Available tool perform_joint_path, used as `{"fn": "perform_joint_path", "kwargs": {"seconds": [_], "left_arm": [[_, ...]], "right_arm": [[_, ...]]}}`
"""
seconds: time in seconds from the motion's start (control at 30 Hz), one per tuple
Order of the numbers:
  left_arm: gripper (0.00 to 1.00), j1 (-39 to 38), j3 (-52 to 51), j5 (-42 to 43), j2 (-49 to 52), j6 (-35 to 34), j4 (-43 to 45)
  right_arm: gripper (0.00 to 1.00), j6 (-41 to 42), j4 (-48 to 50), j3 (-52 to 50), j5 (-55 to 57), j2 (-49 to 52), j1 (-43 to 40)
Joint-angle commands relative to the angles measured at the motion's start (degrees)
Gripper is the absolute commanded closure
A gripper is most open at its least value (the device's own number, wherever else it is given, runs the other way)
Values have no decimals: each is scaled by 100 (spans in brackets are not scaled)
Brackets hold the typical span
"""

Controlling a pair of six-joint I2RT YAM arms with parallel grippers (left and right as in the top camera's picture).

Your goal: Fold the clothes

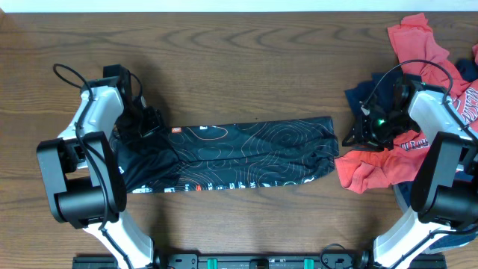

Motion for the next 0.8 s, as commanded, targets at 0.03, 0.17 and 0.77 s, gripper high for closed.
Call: {"fn": "perform_joint_path", "kwargs": {"seconds": [0.03,0.17,0.77], "left_arm": [[45,7,-39,-70,-133,-72,50],[55,7,-42,-72,-133,-70,52],[92,-63,-304,-66,-149,-70,243]], "right_arm": [[67,-114,-7,15,-103,-116,31],[68,-114,-20,15,-103,-116,31],[69,-116,-70,15,-101,-116,31]]}}
